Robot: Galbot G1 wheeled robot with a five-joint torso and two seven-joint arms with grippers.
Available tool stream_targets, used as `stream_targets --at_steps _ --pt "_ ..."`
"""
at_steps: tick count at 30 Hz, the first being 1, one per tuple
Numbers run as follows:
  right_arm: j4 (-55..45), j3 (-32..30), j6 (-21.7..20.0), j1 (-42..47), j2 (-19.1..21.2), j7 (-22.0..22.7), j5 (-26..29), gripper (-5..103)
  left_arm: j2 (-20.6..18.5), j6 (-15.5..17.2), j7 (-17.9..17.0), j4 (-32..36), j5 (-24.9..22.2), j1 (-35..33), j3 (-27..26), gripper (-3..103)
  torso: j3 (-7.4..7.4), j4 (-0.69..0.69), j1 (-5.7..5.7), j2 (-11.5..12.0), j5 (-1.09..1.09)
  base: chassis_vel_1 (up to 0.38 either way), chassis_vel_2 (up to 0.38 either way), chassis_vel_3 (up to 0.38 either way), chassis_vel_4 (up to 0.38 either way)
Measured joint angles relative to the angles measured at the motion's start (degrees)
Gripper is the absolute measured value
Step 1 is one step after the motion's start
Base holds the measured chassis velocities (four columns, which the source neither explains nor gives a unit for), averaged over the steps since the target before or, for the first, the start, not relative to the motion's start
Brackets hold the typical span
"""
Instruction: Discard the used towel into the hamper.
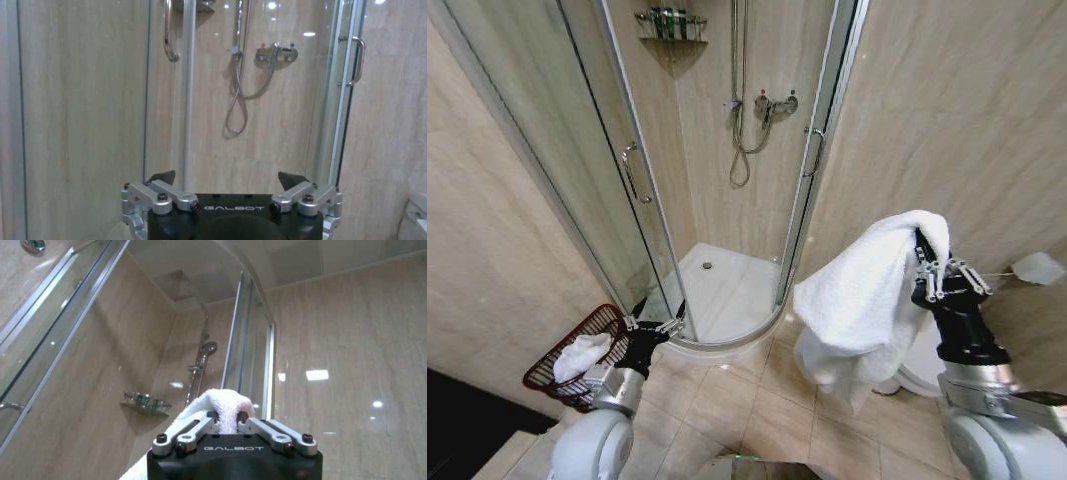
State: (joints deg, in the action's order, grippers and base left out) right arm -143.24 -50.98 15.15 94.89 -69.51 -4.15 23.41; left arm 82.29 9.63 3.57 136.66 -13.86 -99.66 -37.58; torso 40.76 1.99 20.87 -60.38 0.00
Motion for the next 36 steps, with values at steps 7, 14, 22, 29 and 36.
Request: stream_targets --at_steps 7,14,22,29,36 --pt "0.0 0.0 0.0 0.0 0.0 -0.2 -0.1 9 0.0 0.0 0.0 0.0 0.0 0.0 0.0 100 1.05 0.00 0.77 -1.8 0.00 0.000 0.000 0.000 0.000" --pt "0.0 0.1 0.1 0.1 -0.1 -0.3 -0.1 9 0.0 0.0 0.0 0.0 0.0 0.0 0.0 100 2.22 0.00 1.81 -4.0 0.00 0.000 0.000 0.000 0.000" --pt "0.0 0.0 0.1 0.2 0.0 -0.3 -0.1 9 0.0 0.0 0.0 0.0 0.0 0.0 0.0 100 3.49 0.00 2.80 -6.3 0.00 0.000 0.000 0.000 0.000" --pt "0.0 0.0 0.1 0.3 0.0 -0.4 -0.1 9 0.0 0.0 0.0 0.0 0.0 0.0 0.0 100 4.60 0.00 3.71 -8.3 0.00 0.000 0.000 0.000 0.000" --pt "0.0 0.0 0.1 0.2 0.0 -0.4 -0.2 9 0.0 0.0 0.0 0.0 0.0 0.0 0.0 100 5.79 0.00 4.71 -10.5 0.00 0.000 0.000 0.000 0.000"
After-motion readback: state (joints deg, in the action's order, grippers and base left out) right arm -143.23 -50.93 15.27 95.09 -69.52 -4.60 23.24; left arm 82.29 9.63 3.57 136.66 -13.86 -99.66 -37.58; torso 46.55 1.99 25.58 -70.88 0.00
